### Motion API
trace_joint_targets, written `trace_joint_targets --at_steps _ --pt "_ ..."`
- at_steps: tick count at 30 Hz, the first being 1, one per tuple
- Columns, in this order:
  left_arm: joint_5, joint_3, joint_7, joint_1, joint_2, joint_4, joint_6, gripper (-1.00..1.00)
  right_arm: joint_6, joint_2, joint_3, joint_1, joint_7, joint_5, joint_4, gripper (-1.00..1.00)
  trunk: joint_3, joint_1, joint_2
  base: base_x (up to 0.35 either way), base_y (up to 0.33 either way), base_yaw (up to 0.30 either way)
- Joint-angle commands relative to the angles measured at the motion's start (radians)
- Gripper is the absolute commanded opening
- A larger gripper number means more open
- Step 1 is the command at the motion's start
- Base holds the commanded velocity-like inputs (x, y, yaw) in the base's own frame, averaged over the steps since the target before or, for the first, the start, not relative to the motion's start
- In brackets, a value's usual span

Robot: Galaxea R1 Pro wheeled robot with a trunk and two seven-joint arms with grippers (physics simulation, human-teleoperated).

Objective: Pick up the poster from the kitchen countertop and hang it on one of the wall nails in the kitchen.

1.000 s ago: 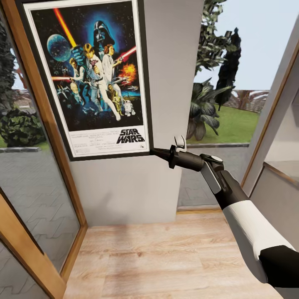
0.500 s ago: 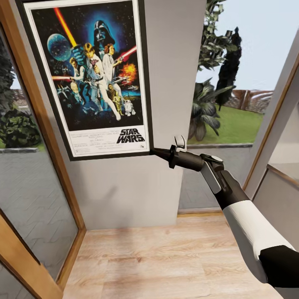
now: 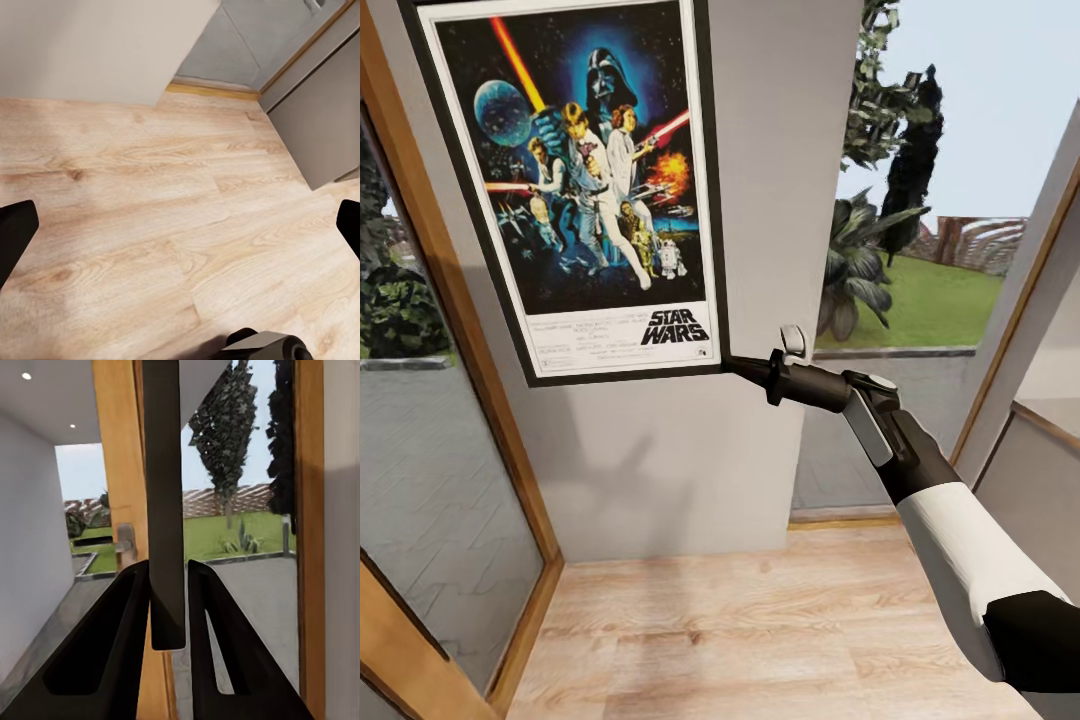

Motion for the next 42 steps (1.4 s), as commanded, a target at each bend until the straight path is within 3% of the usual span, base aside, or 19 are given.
trace_joint_targets --at_steps 1,13,42 --pt "0.001 0.0 -0.001 0.0 0.0 -0.001 -0.007 1.0 0.013 -0.001 0.003 -0.001 0.001 -0.012 0.0 -1.0 -0.002 0.001 -0.002 0.027 0.0 0.0" --pt "0.001 0.0 -0.001 0.0 0.0 -0.001 -0.006 1.0 0.013 -0.001 0.0 -0.001 -0.001 -0.012 0.0 -1.0 -0.002 0.001 -0.002 0.136 0.0 0.0" --pt "0.001 0.0 -0.001 0.0 0.001 -0.001 -0.006 1.0 0.012 -0.001 -0.006 -0.001 -0.004 -0.012 0.0 -1.0 -0.002 0.001 -0.002 0.018 0.0 0.0"
